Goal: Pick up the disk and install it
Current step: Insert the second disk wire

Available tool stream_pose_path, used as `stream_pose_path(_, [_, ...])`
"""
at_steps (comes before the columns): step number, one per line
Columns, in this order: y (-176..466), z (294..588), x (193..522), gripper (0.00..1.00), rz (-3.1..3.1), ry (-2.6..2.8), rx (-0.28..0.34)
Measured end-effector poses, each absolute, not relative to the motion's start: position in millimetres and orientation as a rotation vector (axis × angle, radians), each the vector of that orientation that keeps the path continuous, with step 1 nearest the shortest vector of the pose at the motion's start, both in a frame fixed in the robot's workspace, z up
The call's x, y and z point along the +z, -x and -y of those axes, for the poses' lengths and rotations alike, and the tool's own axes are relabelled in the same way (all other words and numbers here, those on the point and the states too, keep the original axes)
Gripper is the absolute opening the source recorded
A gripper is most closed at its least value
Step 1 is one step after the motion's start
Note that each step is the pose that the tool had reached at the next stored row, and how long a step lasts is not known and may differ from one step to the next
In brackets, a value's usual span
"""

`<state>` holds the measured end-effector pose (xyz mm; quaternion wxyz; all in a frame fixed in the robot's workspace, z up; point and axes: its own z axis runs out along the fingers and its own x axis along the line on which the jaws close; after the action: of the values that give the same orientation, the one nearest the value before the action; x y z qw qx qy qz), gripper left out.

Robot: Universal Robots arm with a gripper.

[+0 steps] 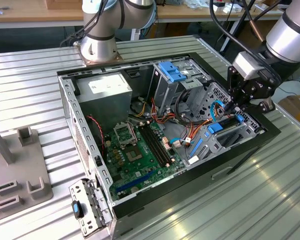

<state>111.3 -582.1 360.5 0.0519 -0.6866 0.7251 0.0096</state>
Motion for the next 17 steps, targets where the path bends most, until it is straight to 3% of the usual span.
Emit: stream_pose_path(17, [-103.5, 586.4, 361.4, 0.15, -2.172, 2.083, 0.004])
